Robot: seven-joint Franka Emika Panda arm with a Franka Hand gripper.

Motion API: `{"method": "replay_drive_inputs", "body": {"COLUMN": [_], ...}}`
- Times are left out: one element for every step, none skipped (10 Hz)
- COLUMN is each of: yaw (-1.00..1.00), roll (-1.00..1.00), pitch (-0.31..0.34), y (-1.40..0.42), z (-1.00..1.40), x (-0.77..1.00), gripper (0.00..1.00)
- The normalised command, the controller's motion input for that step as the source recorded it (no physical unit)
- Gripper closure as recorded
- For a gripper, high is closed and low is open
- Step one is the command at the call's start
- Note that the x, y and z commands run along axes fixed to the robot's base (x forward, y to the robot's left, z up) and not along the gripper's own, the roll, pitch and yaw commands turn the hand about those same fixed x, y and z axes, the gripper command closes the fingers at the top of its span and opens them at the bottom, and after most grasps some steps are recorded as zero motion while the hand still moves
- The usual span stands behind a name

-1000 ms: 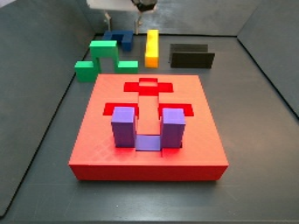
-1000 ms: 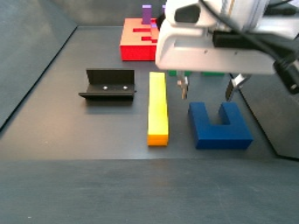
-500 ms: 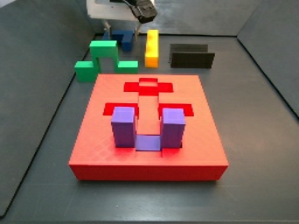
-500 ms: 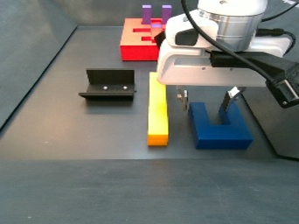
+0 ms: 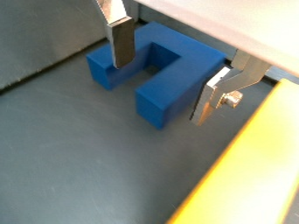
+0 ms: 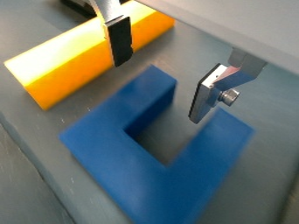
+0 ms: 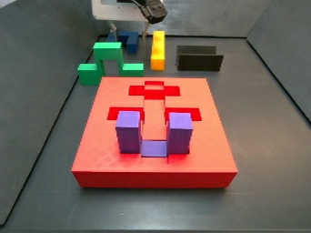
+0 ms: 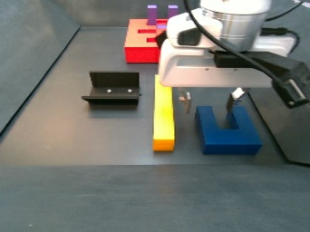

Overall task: Pick up the blue object. Move up. Place the blue object on the fixture. Regrasp the blue object. Move to above the board. Insert the blue object.
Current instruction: Pick up the blue object.

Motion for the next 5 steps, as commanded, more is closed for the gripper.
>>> {"method": "replay_drive_inputs", "body": {"yaw": [0.05, 0.0, 0.0, 0.0, 0.02], "roll": [0.06, 0.08, 0.08, 0.05, 0.0], "pitch": [0.026, 0.014, 0.0, 0.0, 0.0], "y": [0.0, 0.05, 0.06, 0.03, 0.0], "z": [-0.05, -0.14, -0.24, -0.25, -0.14], "x": [0.43, 0.0, 0.0, 0.0, 0.0], "gripper": [0.0, 0.0, 0.0, 0.0, 0.0]}}
